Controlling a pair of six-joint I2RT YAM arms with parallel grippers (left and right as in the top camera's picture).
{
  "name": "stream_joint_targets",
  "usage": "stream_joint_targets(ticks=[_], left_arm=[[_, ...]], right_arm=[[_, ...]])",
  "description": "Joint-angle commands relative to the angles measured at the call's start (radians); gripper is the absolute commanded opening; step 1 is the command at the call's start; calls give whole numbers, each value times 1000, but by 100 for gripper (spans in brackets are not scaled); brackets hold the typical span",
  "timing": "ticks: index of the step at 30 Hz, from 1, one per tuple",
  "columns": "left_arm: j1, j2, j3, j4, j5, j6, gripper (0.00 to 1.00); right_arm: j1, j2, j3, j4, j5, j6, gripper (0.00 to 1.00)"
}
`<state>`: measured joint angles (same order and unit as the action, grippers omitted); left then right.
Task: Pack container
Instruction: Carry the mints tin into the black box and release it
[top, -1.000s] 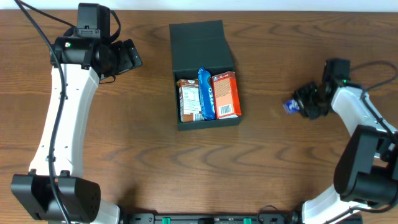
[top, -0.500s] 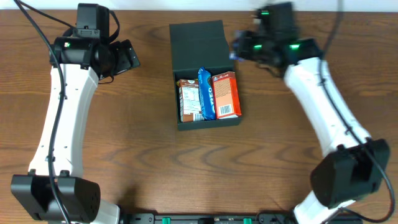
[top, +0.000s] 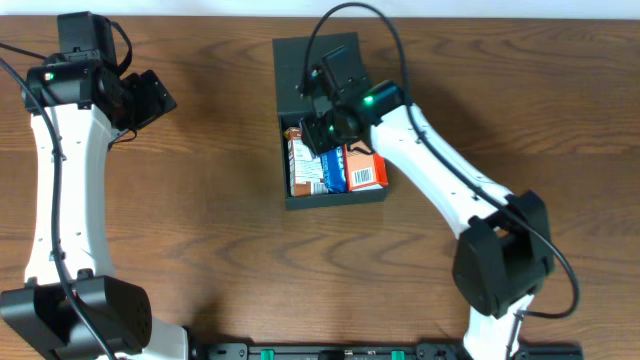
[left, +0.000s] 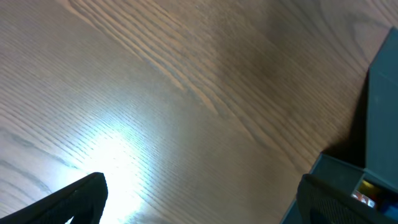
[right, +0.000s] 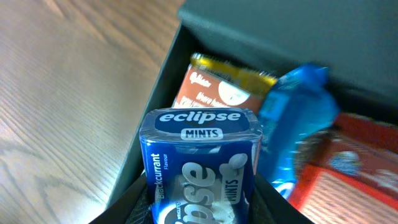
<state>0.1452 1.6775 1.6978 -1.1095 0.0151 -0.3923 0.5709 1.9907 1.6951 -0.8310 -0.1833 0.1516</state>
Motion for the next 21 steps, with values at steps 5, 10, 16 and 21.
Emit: stream_joint_targets(ticks=[5,10,16,21], left_arm=[[2,-5,20,-6,11,4,98],[2,-5,20,-5,11,4,98],[2,-5,20,-5,11,4,98],[2,-5,20,-5,11,4,98]], right_arm=[[15,63,12,-11,-4,32,1],[15,88,12,-6,-5,66,1],[20,120,12,13,-16,69,1],[20,155,12,16,-53,72,2]])
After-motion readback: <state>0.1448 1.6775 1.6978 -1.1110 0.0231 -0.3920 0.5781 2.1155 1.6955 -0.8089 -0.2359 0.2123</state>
